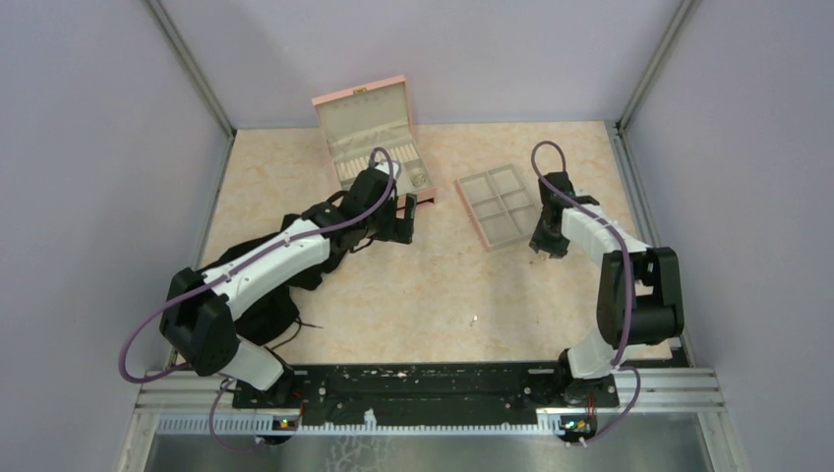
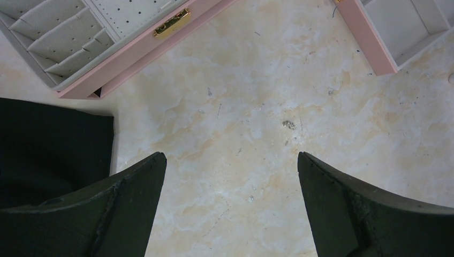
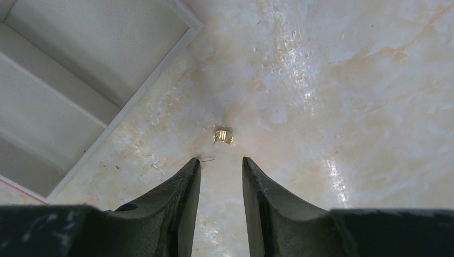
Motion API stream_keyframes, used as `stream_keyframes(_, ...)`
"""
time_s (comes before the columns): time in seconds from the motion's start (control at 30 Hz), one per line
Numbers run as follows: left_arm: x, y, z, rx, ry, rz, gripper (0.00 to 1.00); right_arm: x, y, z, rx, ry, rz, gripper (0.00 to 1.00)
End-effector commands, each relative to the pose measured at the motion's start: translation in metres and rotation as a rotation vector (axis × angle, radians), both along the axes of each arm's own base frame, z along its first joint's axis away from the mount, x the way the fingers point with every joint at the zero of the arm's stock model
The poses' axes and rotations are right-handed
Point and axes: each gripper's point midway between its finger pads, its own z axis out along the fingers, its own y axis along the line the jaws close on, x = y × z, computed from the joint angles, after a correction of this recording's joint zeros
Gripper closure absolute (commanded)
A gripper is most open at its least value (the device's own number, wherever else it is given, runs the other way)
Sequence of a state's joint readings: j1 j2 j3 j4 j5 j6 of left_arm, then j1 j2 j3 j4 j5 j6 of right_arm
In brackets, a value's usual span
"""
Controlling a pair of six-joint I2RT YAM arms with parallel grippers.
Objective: Organize the mixed jewelry
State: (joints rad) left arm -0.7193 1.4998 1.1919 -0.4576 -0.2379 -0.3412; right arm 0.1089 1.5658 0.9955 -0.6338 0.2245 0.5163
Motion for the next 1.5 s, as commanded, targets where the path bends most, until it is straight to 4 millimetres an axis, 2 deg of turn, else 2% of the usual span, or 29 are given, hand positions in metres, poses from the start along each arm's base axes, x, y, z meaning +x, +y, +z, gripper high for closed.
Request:
stream_keyframes(0.0, -0.002, 0.002, 0.006, -0.015, -0.01, 0.006, 0.02, 0.006, -0.004, -0.001, -0.028, -0.02, -0.01, 0.64)
stream_keyframes(0.37, -0.003, 0.0, 0.0, -0.007, 0.012, -0.003, 0.02, 0.002, -0.006, -0.019, -0.03, 0.008, -0.063, 0.63)
stream_keyframes(0.57, -0.003, 0.0, 0.0, -0.008, 0.011, -0.003, 0.02, 0.003, 0.0, -0.027, 0.005, 0.013, -0.07, 0.63)
stream_keyframes(0.83, -0.003, 0.002, -0.003, 0.008, 0.014, 0.0, 0.02, 0.006, 0.002, -0.037, 0.009, 0.028, -0.072, 0.67)
stream_keyframes(1.1, -0.002, 0.003, -0.006, 0.015, 0.018, 0.004, 0.02, 0.007, 0.002, -0.035, 0.008, 0.027, -0.07, 0.77)
stream_keyframes(1.37, -0.001, 0.001, -0.01, 0.019, 0.022, 0.003, 0.02, 0.014, 0.0, -0.023, -0.003, 0.005, -0.061, 0.85)
stream_keyframes(1.47, 0.0, 0.001, -0.013, 0.026, 0.028, 0.001, 0.02, 0.018, 0.001, -0.017, 0.0, -0.006, -0.058, 0.85)
